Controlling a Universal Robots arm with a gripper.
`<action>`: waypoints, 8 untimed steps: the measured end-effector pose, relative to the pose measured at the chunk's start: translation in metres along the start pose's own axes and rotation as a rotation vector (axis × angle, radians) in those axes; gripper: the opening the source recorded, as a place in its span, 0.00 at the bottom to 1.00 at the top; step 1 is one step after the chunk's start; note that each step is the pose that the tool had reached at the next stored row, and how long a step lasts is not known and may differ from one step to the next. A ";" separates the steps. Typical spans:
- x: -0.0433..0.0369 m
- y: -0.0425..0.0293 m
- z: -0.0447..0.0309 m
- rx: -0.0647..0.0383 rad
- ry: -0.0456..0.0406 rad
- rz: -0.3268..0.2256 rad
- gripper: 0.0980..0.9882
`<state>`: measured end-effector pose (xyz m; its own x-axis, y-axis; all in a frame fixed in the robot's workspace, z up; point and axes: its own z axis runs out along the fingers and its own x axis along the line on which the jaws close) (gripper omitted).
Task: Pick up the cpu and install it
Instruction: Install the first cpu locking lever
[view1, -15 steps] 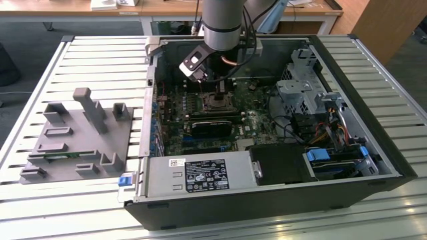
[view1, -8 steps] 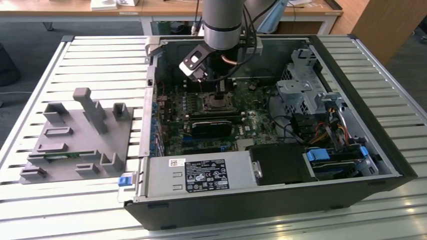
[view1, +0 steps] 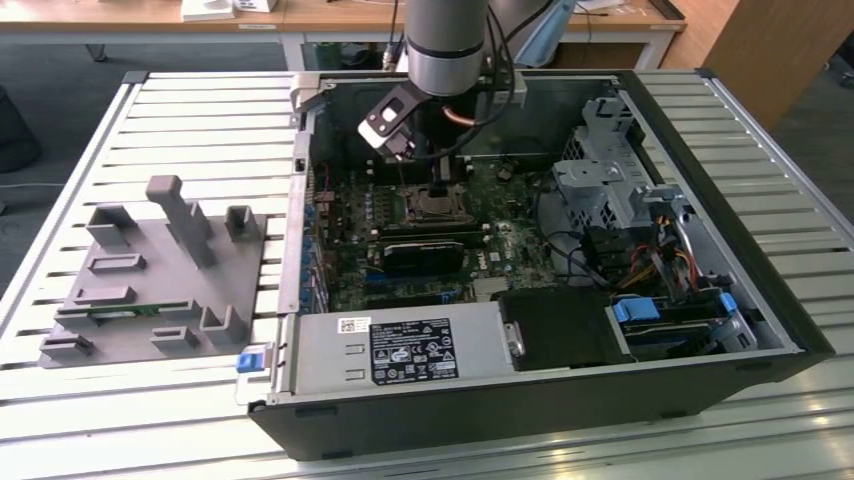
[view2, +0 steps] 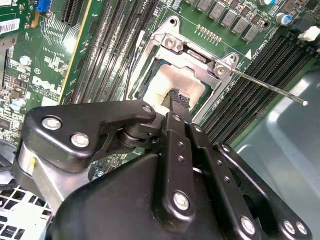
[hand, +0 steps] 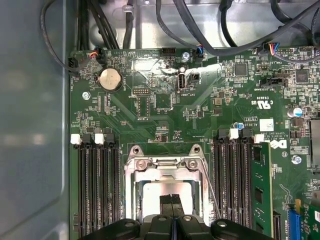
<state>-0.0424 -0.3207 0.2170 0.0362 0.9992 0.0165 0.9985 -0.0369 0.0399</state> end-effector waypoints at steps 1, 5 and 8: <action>0.0000 0.0000 -0.0005 0.000 0.0000 0.000 0.01; 0.0000 0.0002 -0.0041 0.000 -0.0001 0.000 0.01; 0.0001 0.0003 -0.0071 0.000 0.0000 0.000 0.01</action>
<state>-0.0424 -0.3207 0.2241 0.0362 0.9992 0.0165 0.9985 -0.0369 0.0398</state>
